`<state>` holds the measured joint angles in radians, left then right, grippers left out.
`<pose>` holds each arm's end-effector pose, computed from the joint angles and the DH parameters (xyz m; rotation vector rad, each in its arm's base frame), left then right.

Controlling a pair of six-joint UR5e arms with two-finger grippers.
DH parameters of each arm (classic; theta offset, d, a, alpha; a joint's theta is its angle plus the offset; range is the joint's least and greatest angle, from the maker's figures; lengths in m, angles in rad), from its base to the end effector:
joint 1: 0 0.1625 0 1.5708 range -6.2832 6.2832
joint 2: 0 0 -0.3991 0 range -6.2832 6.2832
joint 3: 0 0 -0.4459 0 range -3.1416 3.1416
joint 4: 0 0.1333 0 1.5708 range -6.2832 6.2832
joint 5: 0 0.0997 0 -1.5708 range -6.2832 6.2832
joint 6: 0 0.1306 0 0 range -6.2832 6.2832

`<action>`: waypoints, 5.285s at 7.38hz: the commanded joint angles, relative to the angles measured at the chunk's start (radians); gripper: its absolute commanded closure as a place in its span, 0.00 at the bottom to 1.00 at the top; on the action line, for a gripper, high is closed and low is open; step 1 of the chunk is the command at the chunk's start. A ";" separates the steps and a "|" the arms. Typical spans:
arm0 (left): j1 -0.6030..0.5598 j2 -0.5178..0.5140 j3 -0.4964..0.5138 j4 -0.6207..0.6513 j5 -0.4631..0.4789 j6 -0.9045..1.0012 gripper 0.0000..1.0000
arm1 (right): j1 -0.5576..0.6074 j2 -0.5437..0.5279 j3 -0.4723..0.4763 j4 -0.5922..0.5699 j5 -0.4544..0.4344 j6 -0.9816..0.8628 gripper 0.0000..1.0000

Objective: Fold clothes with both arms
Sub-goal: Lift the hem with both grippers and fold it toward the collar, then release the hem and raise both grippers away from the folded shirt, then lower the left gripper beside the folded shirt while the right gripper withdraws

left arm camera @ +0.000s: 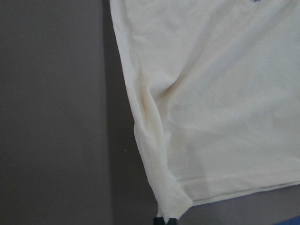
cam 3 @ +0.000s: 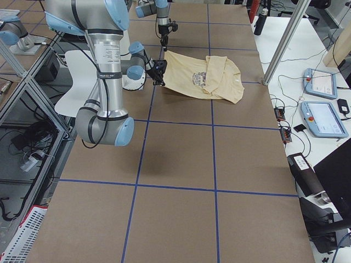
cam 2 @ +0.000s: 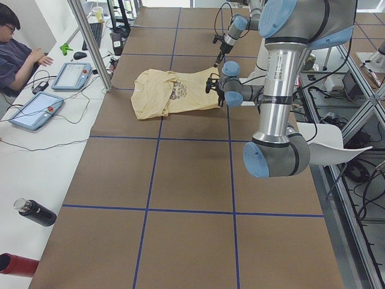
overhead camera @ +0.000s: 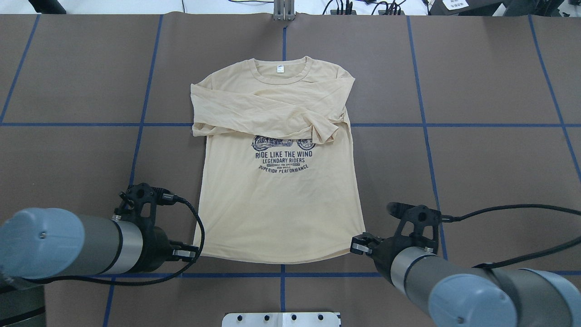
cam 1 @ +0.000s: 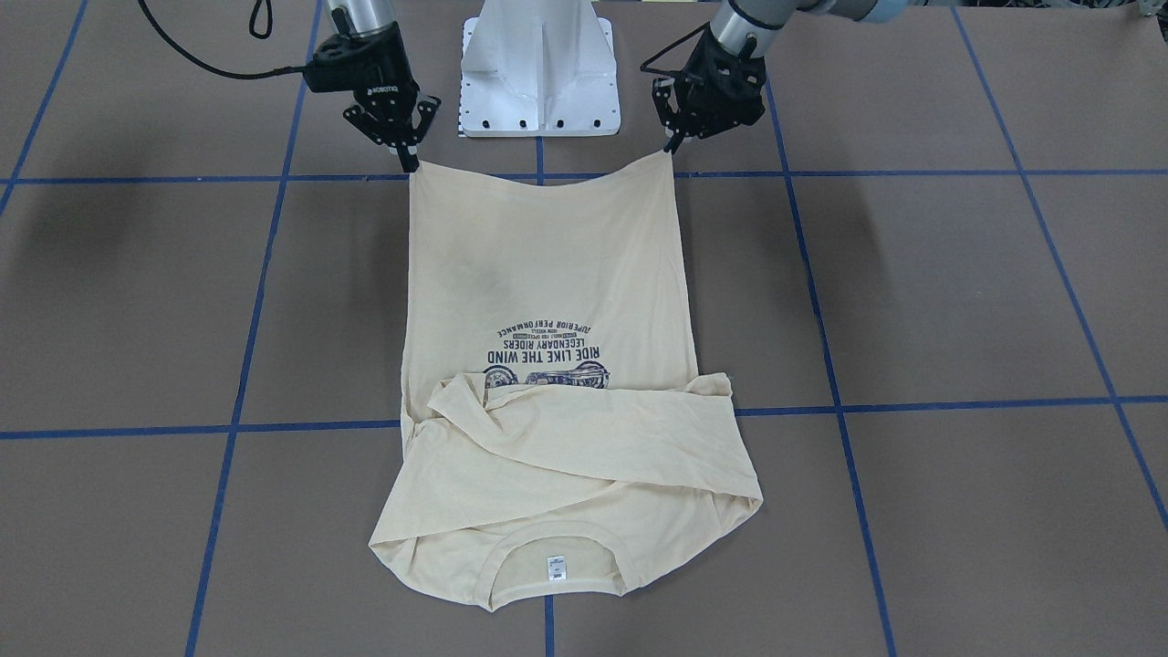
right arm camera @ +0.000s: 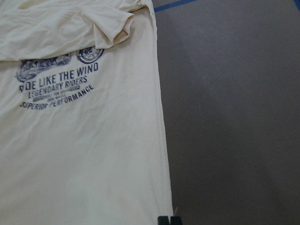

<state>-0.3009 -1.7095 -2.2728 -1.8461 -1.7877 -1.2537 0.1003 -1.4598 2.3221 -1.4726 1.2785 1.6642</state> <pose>0.4568 -0.2519 0.1920 0.1533 1.1180 0.1355 -0.4744 -0.2195 0.2105 0.2737 -0.9561 0.3179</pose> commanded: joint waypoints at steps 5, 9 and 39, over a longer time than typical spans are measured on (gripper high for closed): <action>-0.021 -0.077 -0.221 0.357 -0.087 -0.001 1.00 | 0.045 0.064 0.218 -0.261 0.122 -0.041 1.00; -0.202 -0.205 0.050 0.357 0.019 0.100 1.00 | 0.315 0.281 -0.110 -0.250 0.127 -0.193 1.00; -0.054 -0.033 0.388 -0.301 0.099 -0.016 0.35 | 0.737 0.147 -0.458 0.255 0.641 -0.686 0.00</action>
<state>-0.3699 -1.7410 -1.8855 -2.1472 -1.6903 -1.2666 0.8375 -1.3130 1.8639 -1.2189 1.9227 0.9790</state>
